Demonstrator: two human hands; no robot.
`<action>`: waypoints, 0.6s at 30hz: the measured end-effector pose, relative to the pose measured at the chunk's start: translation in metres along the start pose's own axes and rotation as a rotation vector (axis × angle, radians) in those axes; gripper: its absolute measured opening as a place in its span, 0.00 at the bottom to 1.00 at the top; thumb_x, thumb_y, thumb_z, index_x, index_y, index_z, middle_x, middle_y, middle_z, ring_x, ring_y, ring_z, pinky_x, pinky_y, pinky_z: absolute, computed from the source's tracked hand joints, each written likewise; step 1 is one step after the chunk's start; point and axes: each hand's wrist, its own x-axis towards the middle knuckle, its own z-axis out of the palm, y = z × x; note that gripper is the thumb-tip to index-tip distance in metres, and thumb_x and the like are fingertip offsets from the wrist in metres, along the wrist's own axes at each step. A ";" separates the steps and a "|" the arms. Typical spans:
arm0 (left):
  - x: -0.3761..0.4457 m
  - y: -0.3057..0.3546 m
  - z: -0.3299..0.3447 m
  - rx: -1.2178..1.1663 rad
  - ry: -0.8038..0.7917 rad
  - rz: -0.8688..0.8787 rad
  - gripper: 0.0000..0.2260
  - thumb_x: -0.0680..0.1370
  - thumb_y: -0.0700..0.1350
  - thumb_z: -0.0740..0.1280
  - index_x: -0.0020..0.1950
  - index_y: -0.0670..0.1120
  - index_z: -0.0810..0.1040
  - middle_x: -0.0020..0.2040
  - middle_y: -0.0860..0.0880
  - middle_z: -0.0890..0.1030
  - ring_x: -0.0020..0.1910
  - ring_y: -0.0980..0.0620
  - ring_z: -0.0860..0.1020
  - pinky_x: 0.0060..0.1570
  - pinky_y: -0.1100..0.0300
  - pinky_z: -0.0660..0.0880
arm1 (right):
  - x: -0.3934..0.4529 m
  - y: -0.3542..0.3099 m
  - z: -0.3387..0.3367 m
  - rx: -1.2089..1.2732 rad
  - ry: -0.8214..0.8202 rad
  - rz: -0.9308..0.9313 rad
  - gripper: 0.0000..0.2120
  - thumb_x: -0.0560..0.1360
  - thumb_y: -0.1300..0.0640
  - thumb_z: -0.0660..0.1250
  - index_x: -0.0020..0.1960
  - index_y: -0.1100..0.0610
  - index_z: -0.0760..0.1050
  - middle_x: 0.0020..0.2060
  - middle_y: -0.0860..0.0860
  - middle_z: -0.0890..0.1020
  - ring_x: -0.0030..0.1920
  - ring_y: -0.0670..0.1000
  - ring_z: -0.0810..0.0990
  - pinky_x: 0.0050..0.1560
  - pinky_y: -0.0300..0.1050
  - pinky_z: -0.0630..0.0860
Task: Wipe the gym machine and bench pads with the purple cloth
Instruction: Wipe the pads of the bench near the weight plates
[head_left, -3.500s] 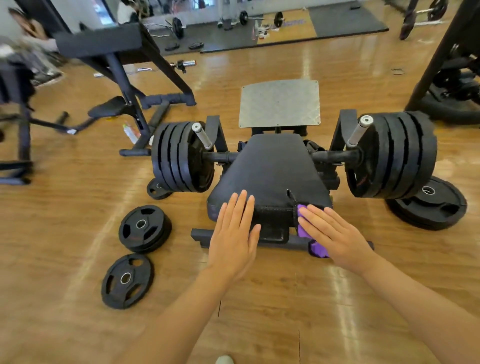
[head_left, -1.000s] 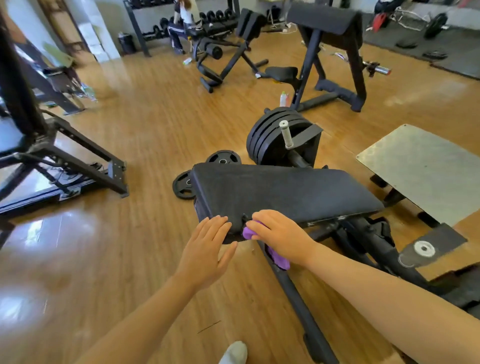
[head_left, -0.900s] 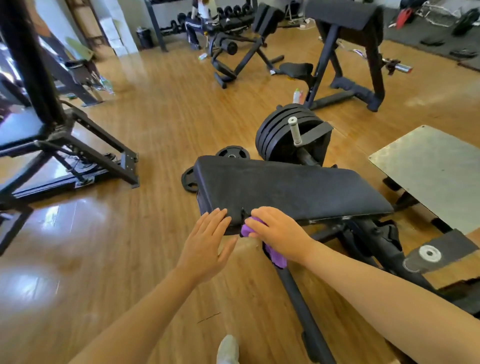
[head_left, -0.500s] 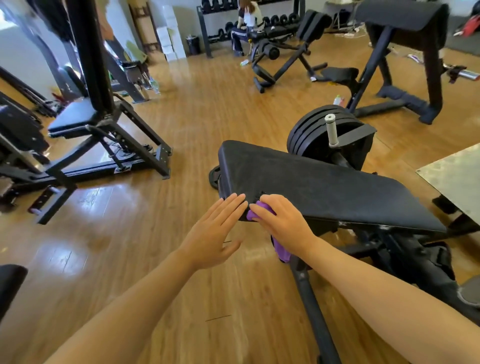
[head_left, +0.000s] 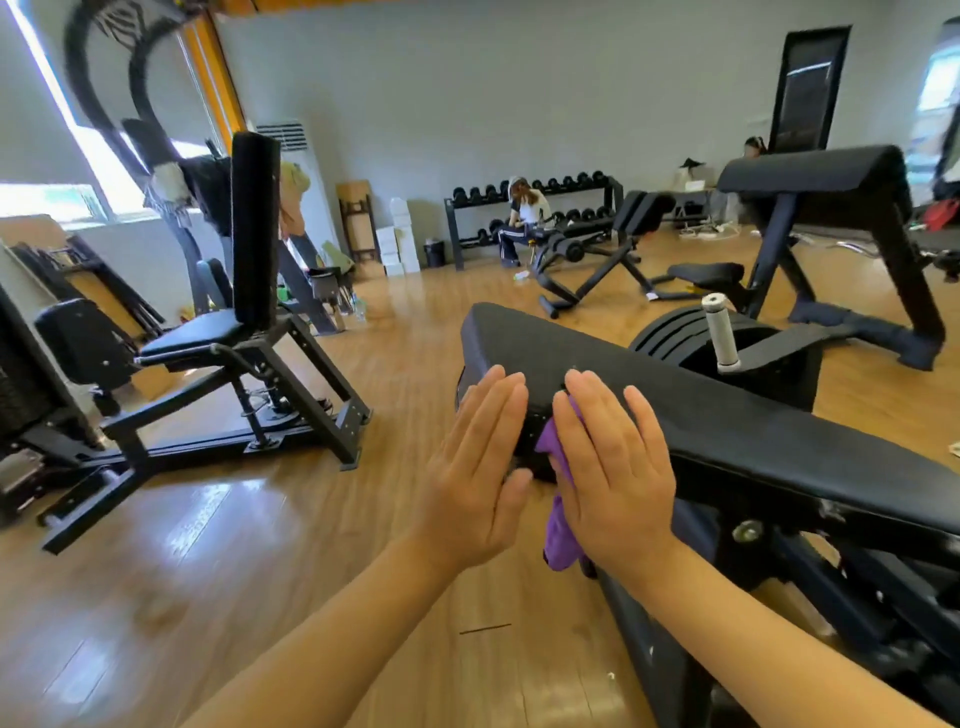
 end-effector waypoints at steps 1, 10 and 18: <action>0.000 -0.004 0.007 0.006 0.042 0.029 0.24 0.86 0.48 0.50 0.81 0.41 0.54 0.76 0.42 0.62 0.79 0.43 0.58 0.77 0.47 0.59 | -0.003 0.000 0.005 -0.034 0.036 -0.007 0.20 0.84 0.60 0.57 0.75 0.63 0.60 0.71 0.59 0.67 0.71 0.58 0.68 0.75 0.57 0.62; 0.002 -0.009 0.018 0.002 0.181 0.121 0.23 0.86 0.46 0.50 0.73 0.28 0.60 0.75 0.34 0.63 0.78 0.42 0.59 0.77 0.48 0.59 | -0.038 0.000 0.012 -0.171 0.021 -0.018 0.27 0.84 0.59 0.58 0.78 0.64 0.51 0.76 0.60 0.59 0.79 0.57 0.52 0.78 0.57 0.50; 0.002 -0.015 0.010 -0.112 0.116 0.113 0.24 0.87 0.46 0.49 0.73 0.28 0.58 0.75 0.30 0.61 0.77 0.36 0.60 0.77 0.48 0.59 | 0.002 -0.007 0.012 -0.127 -0.008 -0.118 0.27 0.81 0.63 0.59 0.77 0.65 0.54 0.77 0.60 0.58 0.78 0.58 0.55 0.78 0.55 0.50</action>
